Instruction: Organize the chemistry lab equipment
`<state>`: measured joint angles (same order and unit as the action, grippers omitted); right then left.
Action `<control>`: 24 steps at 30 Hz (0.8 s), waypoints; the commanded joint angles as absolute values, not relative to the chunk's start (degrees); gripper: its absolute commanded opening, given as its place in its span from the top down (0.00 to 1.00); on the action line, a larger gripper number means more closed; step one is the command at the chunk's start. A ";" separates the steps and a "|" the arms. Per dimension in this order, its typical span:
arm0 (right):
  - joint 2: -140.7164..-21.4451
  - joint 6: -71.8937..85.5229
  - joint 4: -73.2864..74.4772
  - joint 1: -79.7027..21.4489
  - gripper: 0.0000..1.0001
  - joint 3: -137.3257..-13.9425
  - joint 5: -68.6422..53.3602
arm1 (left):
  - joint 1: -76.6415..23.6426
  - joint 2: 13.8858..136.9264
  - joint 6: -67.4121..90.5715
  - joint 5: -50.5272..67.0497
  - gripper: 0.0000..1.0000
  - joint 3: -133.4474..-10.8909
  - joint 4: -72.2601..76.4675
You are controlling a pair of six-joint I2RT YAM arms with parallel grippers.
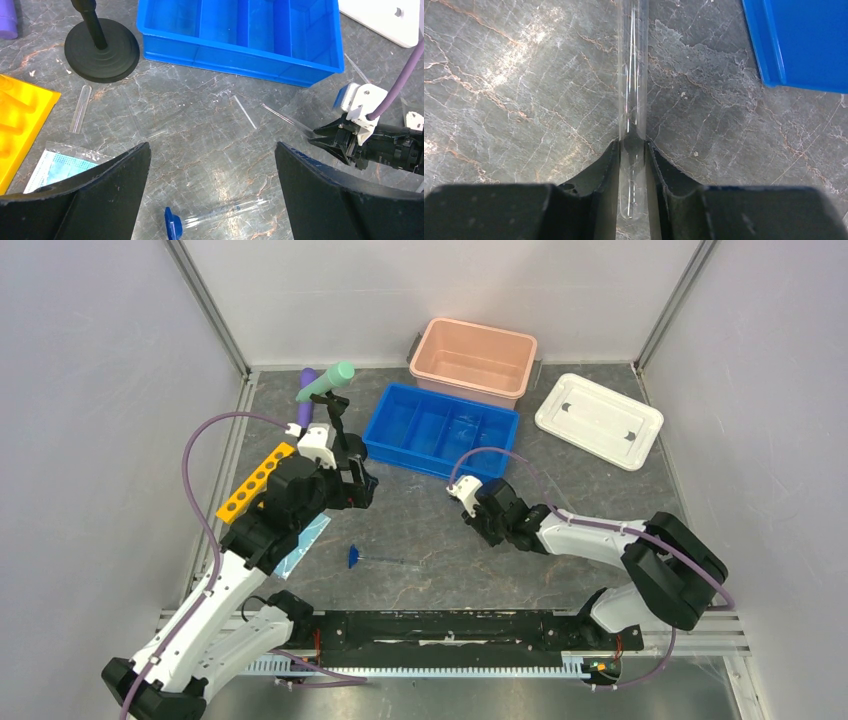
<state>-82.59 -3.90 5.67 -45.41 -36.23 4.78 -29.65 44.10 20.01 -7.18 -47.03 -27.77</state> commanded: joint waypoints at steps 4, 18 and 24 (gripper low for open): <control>-77.38 -3.44 3.13 -46.93 0.75 -33.46 4.80 | -29.71 44.37 20.26 -3.28 0.00 -49.17 -28.88; -65.45 -1.17 -2.91 -48.50 0.77 -28.10 1.90 | -29.73 48.11 24.62 4.85 0.00 -49.57 -28.28; -62.14 -0.97 -7.15 -48.77 0.77 -25.91 -2.26 | -29.71 49.31 25.92 8.11 0.00 -50.01 -27.51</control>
